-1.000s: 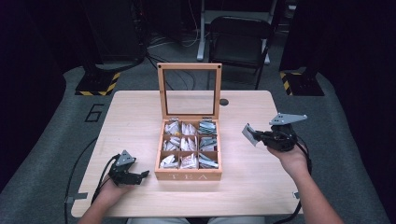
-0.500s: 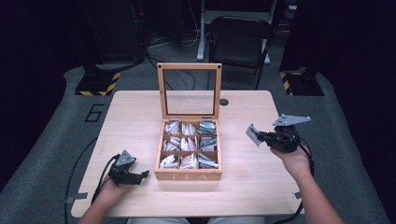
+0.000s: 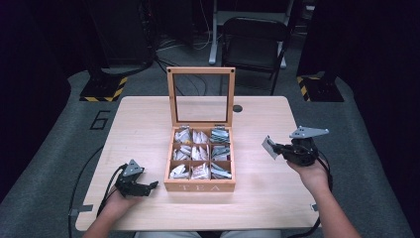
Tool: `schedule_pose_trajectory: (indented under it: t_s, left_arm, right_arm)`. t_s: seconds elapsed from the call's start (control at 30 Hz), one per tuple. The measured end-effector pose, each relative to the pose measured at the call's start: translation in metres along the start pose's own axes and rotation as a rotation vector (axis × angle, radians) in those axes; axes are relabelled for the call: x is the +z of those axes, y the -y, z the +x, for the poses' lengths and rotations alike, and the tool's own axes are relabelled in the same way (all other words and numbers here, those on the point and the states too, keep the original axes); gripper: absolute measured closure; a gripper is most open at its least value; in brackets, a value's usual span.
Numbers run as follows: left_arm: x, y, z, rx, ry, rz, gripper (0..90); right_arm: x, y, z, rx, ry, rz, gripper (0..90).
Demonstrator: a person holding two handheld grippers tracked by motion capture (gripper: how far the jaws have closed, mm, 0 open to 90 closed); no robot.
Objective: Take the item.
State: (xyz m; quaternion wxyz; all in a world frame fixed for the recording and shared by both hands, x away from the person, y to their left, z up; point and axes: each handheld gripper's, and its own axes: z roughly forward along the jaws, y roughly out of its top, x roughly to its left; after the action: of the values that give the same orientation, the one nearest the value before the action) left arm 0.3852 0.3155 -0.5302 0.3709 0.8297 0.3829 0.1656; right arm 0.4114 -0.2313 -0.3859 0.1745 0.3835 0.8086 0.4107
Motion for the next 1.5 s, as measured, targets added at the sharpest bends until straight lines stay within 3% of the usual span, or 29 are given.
schedule_pose_trajectory:
  t_s: [0.63,1.5]
  left_arm:
    - [0.0,0.0,0.0,-0.002,-0.002,-0.004,15.5]
    - [0.0,0.0,0.0,-0.001,-0.001,-0.002,15.5]
  right_arm:
    - [0.021,0.04,0.007,0.023,0.003,0.047,89.2]
    - [0.035,0.065,0.006,0.054,0.049,0.069,89.1]
